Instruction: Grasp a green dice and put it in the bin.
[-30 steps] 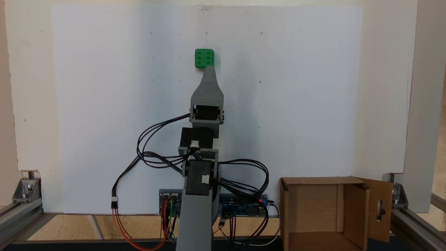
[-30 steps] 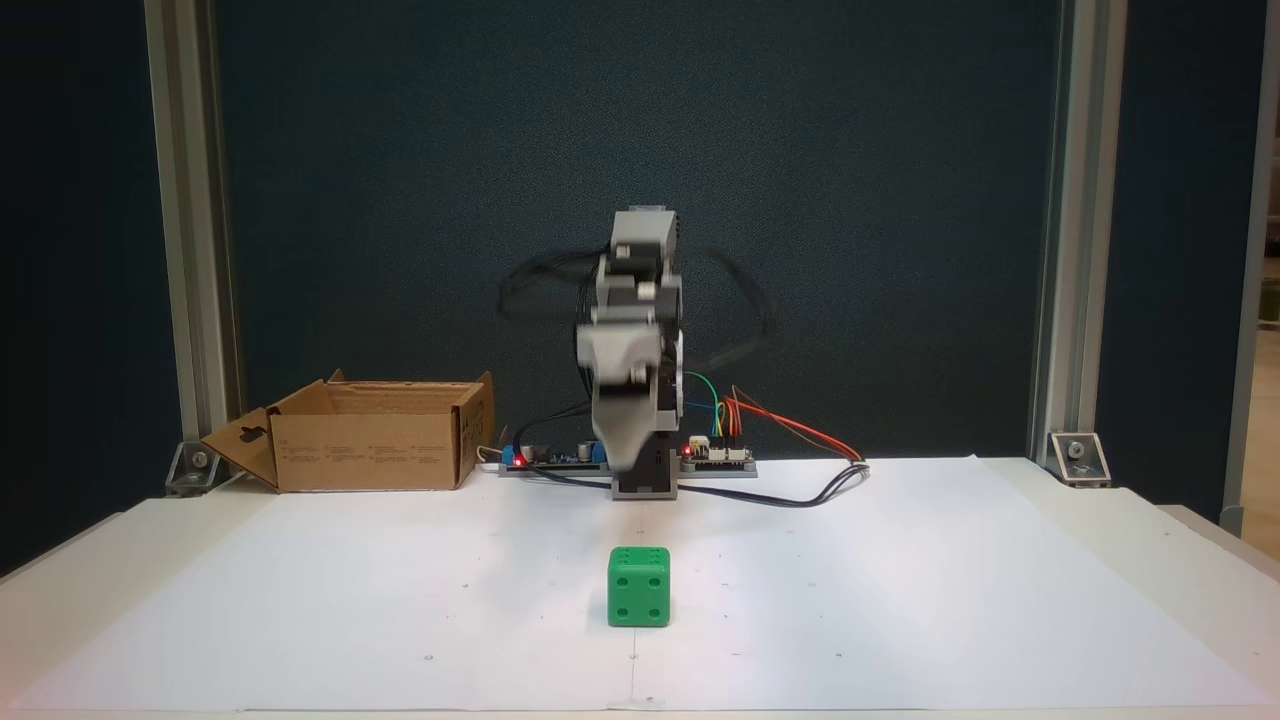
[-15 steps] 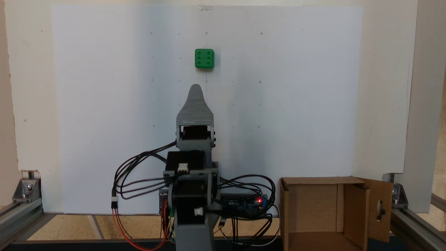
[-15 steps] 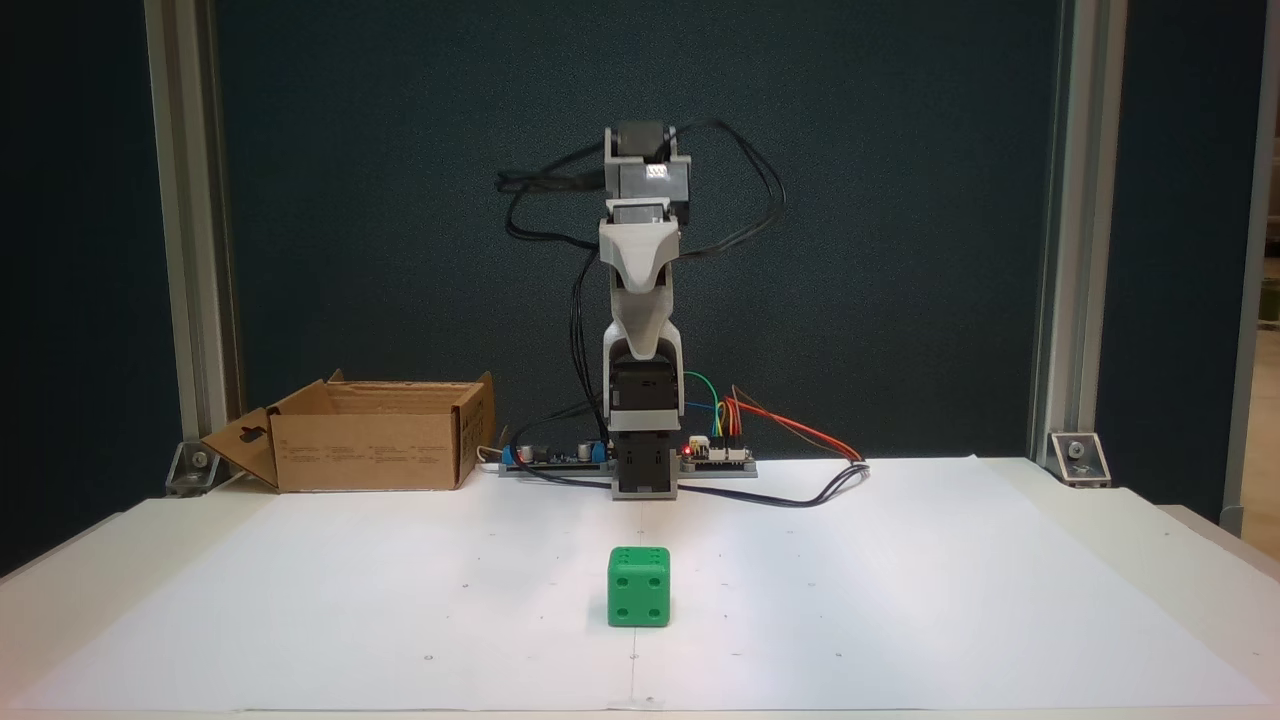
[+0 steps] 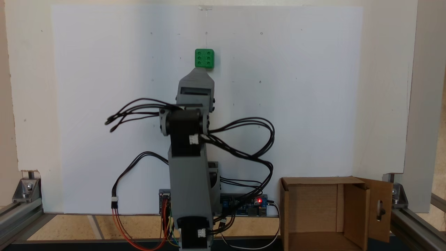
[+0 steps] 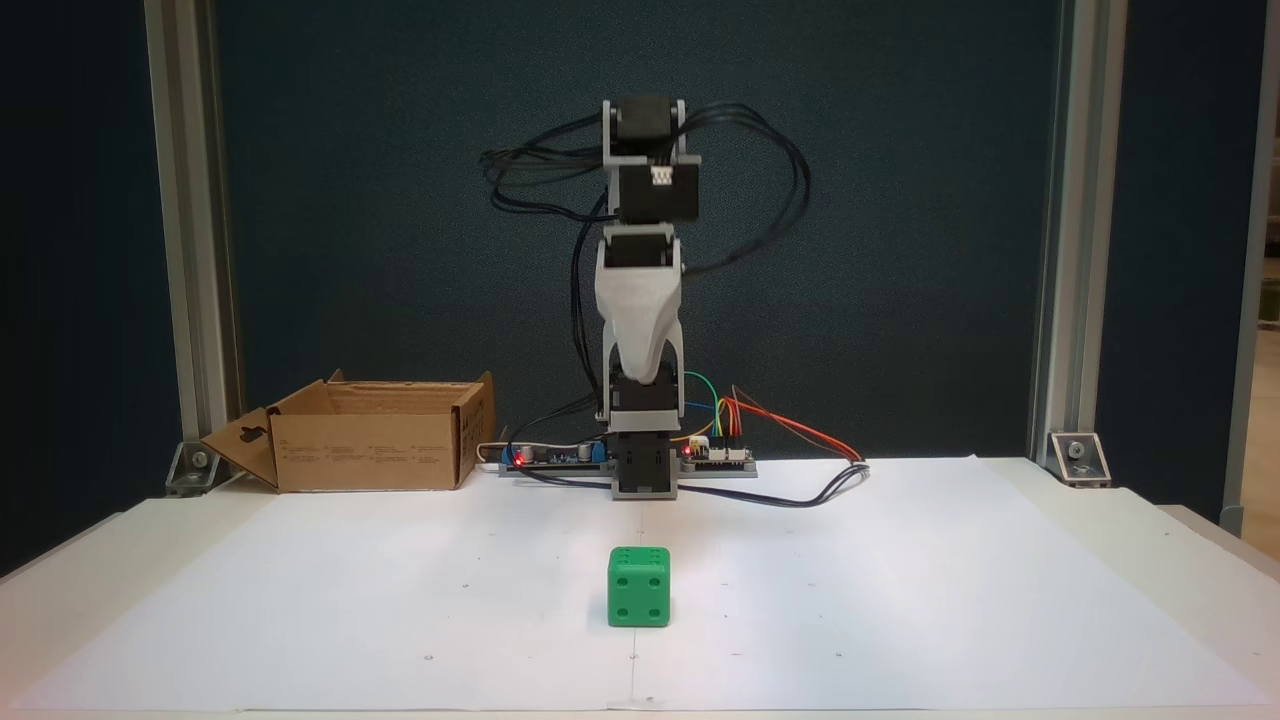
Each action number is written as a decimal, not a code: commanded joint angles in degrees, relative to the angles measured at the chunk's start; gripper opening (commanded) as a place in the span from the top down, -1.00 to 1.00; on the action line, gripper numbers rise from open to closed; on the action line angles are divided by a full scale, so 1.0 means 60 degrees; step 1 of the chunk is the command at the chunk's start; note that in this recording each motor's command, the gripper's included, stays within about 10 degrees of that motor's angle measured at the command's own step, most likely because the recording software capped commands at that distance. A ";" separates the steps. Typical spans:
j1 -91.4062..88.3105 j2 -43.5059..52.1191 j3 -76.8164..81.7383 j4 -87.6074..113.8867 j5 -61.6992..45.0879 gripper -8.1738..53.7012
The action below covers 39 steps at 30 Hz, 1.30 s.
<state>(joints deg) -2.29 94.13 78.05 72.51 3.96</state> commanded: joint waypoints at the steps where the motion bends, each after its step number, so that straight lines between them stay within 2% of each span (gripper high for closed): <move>1: 0.0000 -0.0264 -0.0615 -0.0381 0.0674 -0.70; 29: -0.0146 -0.3296 -0.1772 -0.2490 0.1040 -0.72; 39: -0.0146 -0.3428 -0.1611 -0.2476 0.1025 -0.72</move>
<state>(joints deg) -2.55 73.21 71.10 57.83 8.26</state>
